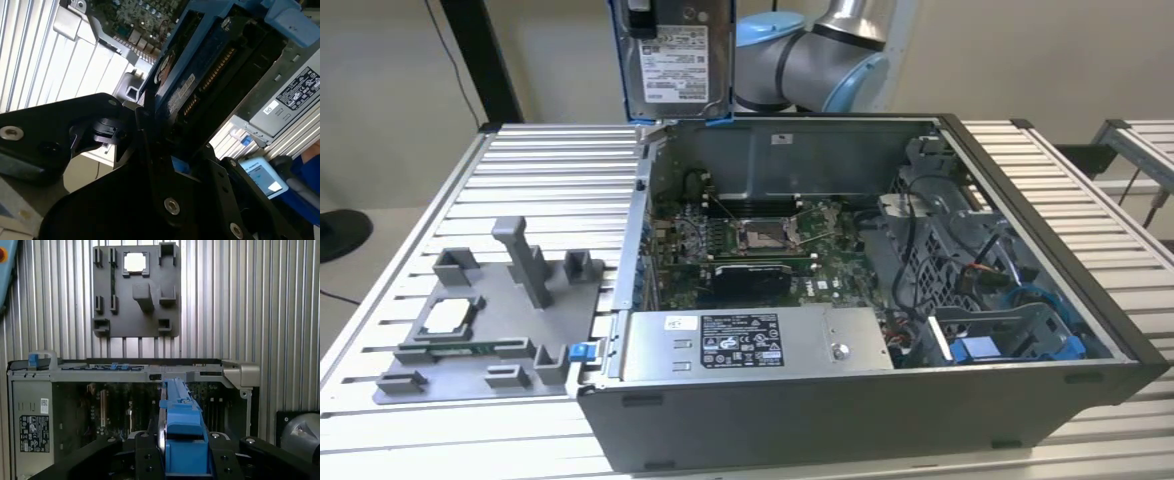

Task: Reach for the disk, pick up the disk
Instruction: 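Pick up the disk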

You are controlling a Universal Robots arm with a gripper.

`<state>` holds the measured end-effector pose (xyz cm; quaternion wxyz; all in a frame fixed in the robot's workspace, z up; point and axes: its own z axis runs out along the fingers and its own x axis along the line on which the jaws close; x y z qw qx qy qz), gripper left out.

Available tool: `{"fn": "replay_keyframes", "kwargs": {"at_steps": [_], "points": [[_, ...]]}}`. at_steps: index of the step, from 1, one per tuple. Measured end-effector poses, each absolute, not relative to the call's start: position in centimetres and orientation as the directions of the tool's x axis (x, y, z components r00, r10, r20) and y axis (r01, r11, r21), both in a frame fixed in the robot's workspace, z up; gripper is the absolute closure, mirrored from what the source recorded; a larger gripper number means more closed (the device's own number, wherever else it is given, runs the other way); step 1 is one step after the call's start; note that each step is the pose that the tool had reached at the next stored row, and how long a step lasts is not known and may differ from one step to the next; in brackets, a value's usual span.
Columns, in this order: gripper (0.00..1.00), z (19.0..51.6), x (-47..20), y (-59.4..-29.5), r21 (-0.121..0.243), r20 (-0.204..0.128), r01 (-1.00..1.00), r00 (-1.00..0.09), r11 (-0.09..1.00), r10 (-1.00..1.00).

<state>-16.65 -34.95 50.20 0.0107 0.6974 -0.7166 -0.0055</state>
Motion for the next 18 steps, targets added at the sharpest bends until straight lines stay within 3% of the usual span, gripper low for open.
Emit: {"fn": "replay_keyframes", "kwargs": {"at_steps": [18], "points": [[1.00, 50.2, -11.6, -35.0, 0.023, 0.008, -0.999, -0.027, 0.027, -1.000]]}}
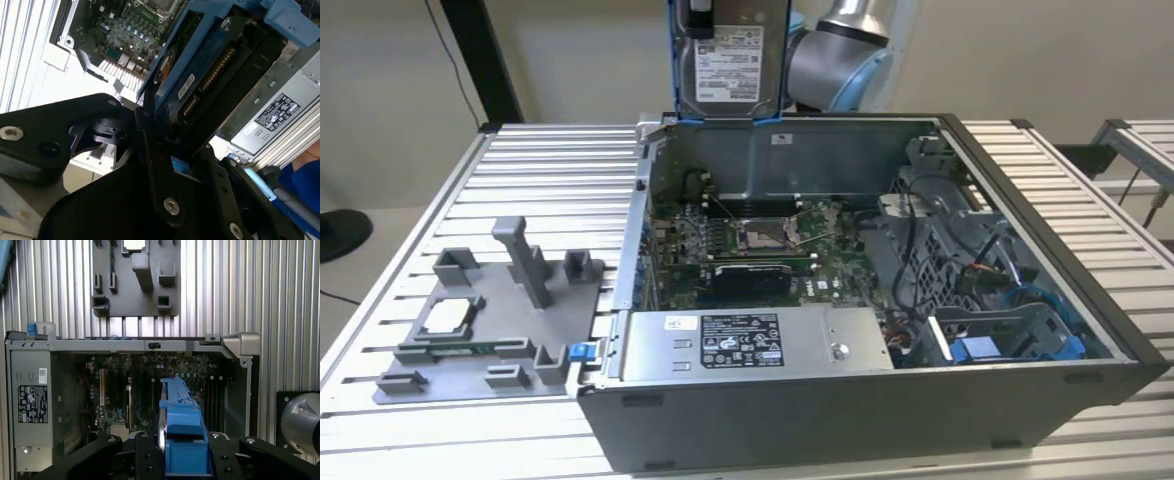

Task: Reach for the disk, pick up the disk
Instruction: 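Pick up the disk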

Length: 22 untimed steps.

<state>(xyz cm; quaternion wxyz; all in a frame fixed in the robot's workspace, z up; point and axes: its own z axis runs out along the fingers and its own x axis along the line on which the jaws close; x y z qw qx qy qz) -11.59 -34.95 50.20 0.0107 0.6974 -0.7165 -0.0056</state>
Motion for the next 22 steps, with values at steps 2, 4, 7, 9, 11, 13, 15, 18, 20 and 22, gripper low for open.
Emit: {"fn": "replay_keyframes", "kwargs": {"at_steps": [2, 4, 7, 9, 11, 13, 15, 18, 20, 22], "points": [[1.00, 50.2, -11.1, -35.0, 0.023, 0.008, -0.999, -0.027, 0.027, -1.000], [1.00, 50.2, -10.5, -35.0, 0.023, 0.008, -0.999, -0.027, 0.027, -1.000], [1.00, 50.2, -9.8, -35.0, 0.023, 0.008, -0.999, -0.027, 0.027, -1.000], [1.00, 50.2, -9.3, -35.0, 0.023, 0.008, -0.999, -0.027, 0.027, -1.000], [1.00, 50.2, -8.8, -35.0, 0.023, 0.008, -0.999, -0.027, 0.027, -1.000], [1.00, 50.2, -8.3, -35.0, 0.023, 0.008, -0.999, -0.027, 0.027, -1.000], [1.00, 50.2, -7.8, -35.0, 0.023, 0.008, -0.999, -0.027, 0.027, -1.000], [1.00, 50.2, -7.0, -35.0, 0.023, 0.008, -0.999, -0.027, 0.027, -1.000], [1.00, 50.2, -6.4, -34.9, 0.023, 0.008, -0.999, -0.027, 0.027, -1.000], [1.00, 50.2, -5.5, -35.0, 0.023, 0.008, -0.999, -0.027, 0.027, -1.000]]}}
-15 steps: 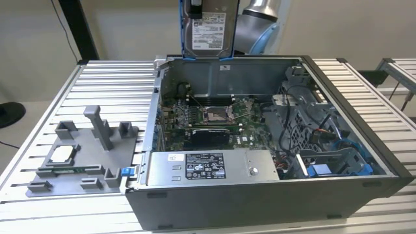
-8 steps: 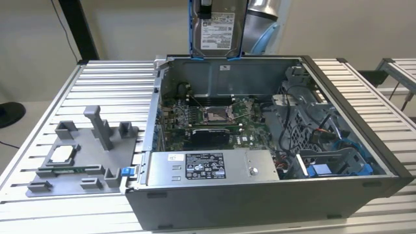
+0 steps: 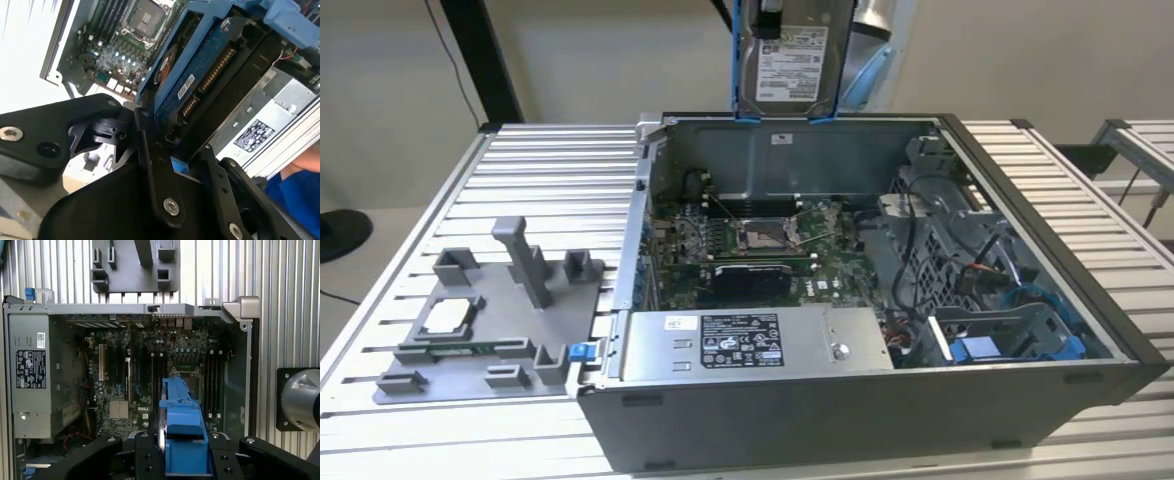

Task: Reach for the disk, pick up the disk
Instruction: 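Pick up the disk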

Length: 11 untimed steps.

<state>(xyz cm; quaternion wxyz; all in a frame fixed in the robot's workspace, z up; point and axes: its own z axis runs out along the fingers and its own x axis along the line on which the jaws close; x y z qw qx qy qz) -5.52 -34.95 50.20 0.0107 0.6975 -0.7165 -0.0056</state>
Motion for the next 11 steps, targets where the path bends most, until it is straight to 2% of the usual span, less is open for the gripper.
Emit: {"fn": "replay_keyframes", "kwargs": {"at_steps": [11], "points": [[1.00, 50.2, -0.4, -35.0, 0.023, 0.008, -0.999, -0.027, 0.027, -1.000]]}}
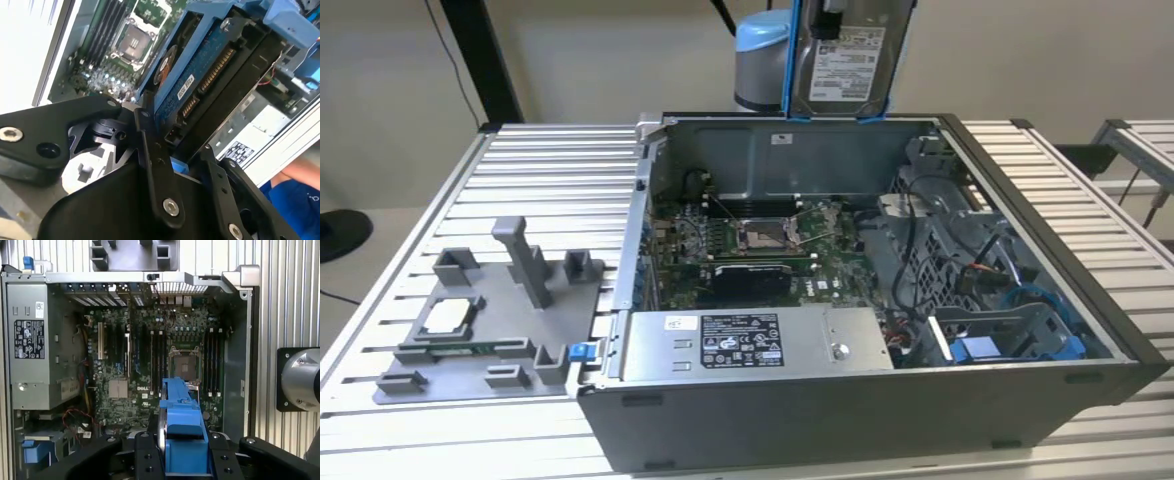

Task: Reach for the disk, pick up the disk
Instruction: 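Pick up the disk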

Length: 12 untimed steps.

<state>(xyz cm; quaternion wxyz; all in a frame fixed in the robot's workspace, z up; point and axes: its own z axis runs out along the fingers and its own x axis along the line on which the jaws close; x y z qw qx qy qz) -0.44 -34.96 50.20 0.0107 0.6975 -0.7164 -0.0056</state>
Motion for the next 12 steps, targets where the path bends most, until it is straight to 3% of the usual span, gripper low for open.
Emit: {"fn": "replay_keyframes", "kwargs": {"at_steps": [12], "points": [[1.00, 50.2, 5.0, -35.0, 0.023, 0.008, -0.999, -0.027, 0.027, -1.000]]}}
